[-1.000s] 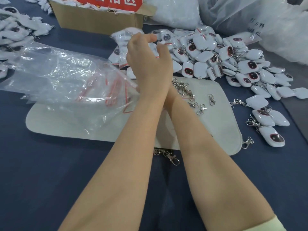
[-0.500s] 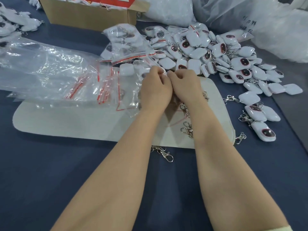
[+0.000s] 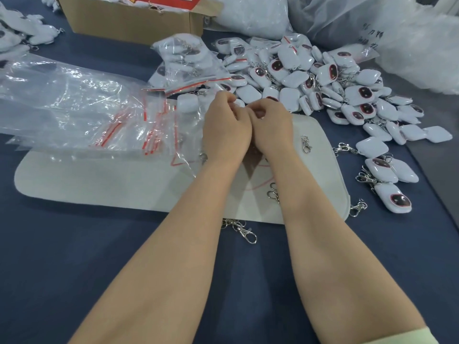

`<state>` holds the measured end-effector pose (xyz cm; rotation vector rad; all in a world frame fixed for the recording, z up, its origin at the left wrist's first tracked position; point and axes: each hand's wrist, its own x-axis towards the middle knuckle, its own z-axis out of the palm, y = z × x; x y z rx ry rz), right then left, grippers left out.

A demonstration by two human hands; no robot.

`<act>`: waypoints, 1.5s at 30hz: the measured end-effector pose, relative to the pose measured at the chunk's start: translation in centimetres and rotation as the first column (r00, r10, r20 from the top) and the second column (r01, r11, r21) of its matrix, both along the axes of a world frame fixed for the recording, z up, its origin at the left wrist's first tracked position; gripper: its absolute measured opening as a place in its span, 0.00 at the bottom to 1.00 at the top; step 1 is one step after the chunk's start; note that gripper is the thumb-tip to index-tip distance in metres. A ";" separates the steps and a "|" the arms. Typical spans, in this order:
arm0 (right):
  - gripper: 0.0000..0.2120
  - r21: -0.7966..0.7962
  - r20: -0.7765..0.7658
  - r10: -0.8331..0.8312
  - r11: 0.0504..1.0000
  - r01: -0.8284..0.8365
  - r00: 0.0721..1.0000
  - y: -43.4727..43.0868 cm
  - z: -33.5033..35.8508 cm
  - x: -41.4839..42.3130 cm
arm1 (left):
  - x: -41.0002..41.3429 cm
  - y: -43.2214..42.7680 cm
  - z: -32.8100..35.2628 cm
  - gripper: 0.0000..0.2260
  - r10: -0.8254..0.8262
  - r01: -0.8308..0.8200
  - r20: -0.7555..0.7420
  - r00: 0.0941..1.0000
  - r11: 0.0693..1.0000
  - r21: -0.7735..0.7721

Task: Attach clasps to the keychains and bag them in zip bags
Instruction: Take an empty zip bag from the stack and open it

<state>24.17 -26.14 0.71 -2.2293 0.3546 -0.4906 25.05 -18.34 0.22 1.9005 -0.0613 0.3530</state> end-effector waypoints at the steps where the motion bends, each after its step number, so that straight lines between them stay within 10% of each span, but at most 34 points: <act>1: 0.06 0.053 0.062 -0.012 0.999 0.009 0.998 0.1 0.1 0.0 | -0.1 -0.1 0.1 0.10 -0.004 0.004 0.037 0.999 1.000 0.002; 13: 0.24 0.356 0.079 0.008 0.934 -0.036 0.997 0.3 0.6 0.1 | -0.2 -0.3 0.3 0.05 -0.005 0.006 0.015 1.000 0.998 -0.061; 27: 0.21 0.152 0.105 -0.032 0.988 0.016 0.994 0.3 0.2 0.4 | 0.1 -0.2 0.1 0.10 0.012 -0.021 0.149 0.989 0.998 0.059; 36: 0.12 0.490 0.168 0.024 0.865 -0.104 0.986 0.0 0.4 0.5 | -0.1 -0.3 0.0 0.08 -0.017 0.014 0.154 0.988 1.000 0.026; 45: 0.11 0.464 0.113 -0.003 0.885 -0.050 0.994 -0.1 0.2 0.6 | 0.4 -0.2 -0.2 0.02 -0.027 0.027 0.053 0.998 1.000 -0.014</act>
